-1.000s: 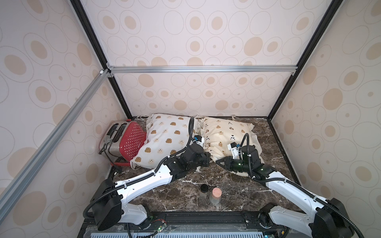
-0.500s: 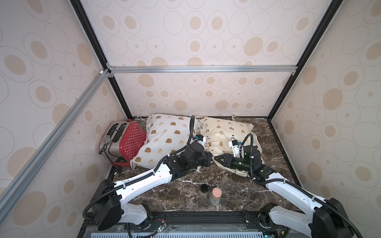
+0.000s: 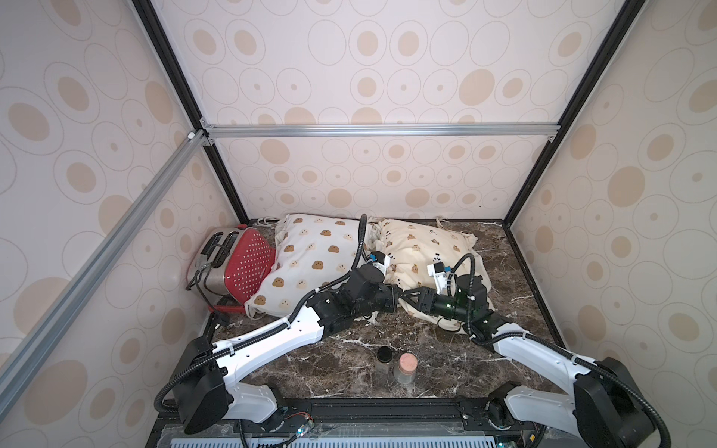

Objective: Zip up pillowcases
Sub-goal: Zip the zipper on the pillowcase.

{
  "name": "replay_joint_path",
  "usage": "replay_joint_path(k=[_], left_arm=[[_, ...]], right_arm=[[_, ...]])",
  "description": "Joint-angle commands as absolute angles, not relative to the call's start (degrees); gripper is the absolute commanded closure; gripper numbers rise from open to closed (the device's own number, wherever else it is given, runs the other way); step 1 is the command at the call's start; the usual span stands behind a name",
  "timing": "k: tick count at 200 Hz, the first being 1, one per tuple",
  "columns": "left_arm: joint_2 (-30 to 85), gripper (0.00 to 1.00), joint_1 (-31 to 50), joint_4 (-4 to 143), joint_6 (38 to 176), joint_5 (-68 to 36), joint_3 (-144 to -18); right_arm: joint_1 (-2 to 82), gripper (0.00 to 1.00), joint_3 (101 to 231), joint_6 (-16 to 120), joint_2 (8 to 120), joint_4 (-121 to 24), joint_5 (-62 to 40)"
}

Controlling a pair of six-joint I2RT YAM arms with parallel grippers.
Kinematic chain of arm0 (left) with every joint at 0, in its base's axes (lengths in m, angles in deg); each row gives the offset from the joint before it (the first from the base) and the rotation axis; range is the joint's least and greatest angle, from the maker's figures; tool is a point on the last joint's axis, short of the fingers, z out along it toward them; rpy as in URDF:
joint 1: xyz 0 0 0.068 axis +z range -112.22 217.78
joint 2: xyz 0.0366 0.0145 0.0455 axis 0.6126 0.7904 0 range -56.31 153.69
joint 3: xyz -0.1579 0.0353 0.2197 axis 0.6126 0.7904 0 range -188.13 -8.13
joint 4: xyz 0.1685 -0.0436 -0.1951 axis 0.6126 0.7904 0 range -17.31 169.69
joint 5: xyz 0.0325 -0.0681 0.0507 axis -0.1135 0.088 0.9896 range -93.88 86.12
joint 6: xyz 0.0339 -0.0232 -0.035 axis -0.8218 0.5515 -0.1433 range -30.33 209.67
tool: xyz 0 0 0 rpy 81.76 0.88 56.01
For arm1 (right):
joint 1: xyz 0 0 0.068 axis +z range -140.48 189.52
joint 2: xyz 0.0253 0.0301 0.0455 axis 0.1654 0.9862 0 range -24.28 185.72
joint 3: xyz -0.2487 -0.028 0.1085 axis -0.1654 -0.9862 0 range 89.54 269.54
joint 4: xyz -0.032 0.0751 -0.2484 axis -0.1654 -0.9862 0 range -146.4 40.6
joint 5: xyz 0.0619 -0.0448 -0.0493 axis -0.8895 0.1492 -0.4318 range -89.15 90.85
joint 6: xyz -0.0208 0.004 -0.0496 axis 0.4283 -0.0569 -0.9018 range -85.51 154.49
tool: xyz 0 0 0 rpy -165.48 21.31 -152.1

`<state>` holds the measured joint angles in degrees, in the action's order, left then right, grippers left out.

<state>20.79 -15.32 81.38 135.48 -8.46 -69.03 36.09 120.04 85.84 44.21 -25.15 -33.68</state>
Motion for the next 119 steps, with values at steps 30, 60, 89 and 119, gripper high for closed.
replay_joint_path(k=[30,60,89,119], left_arm=[[19.2,1.0,-15.74,80.23,136.18,-9.12,-72.19],[18.68,1.0,-15.74,80.59,136.14,-7.42,-72.33],[18.23,1.0,-15.72,81.0,135.92,-6.87,-72.96],[18.05,1.0,-15.67,81.81,135.36,-6.9,-73.95]], right_arm=[[35.79,0.57,118.64,89.37,43.44,-15.47,-34.81],[35.77,0.63,118.06,90.78,42.31,-15.04,-35.02],[35.77,0.63,116.47,93.07,41.97,-12.86,-35.71],[35.83,0.63,114.94,95.16,40.59,-11.99,-35.81]])
